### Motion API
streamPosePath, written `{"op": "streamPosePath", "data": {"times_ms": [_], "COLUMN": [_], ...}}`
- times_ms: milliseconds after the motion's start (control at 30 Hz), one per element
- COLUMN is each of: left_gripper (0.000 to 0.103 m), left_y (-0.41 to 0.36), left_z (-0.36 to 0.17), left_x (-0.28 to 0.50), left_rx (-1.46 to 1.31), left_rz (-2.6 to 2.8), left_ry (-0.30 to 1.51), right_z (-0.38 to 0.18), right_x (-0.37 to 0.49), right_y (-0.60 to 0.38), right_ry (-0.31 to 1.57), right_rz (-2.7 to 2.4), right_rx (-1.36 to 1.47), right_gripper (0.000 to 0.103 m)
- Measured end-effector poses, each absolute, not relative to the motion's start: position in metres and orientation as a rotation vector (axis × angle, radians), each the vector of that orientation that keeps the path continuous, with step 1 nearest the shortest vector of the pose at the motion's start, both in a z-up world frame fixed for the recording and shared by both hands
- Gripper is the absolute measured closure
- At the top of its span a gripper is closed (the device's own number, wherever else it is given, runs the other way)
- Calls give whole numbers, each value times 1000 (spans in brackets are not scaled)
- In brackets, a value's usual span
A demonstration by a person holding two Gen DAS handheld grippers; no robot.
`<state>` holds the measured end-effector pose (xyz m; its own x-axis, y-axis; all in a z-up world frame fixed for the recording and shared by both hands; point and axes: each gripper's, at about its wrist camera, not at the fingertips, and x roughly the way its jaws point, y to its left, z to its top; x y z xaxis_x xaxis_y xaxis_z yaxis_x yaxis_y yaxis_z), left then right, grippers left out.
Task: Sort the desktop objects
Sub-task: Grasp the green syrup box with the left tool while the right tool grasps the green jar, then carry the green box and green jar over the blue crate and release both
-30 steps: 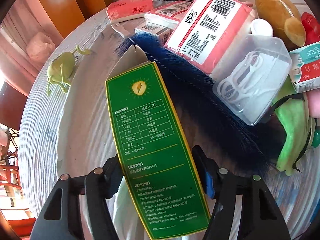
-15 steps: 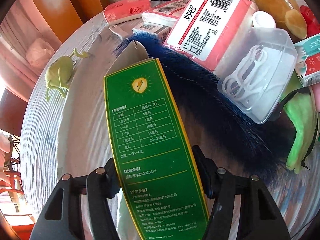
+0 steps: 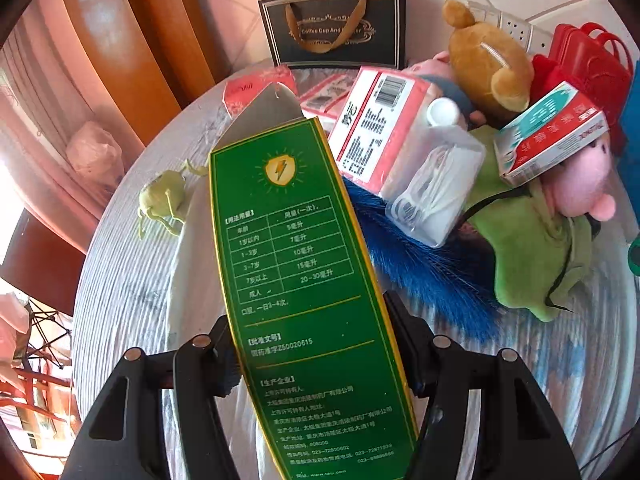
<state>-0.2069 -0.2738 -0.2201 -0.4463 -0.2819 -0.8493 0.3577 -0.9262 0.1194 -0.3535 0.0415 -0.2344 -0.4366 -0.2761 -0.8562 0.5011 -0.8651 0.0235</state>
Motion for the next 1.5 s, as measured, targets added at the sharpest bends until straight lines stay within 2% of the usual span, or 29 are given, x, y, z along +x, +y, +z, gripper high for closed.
{"op": "streamPosePath", "data": {"times_ms": [367,733,1100,1500], "left_gripper": [43,43,43,43], "left_y": [-208,-62,107,254], "left_z": [-121,-35,37,61], "left_x": [-166,-160,-169,-198], "left_rx": [1100,919,753,785], "left_rz": [-2695,-3075,-3362,-3507], "left_ry": [7,-137,-207,-279], "right_z": [-131,-34,18,11], "right_x": [-258,-186,-165,-190], "right_y": [31,104,221,359], "right_ry": [264,207,153,62], "right_rz": [-2463,-2699,-2943,-3122], "right_rx": [991,733,607,720], "right_gripper": [54,54,54,54]}}
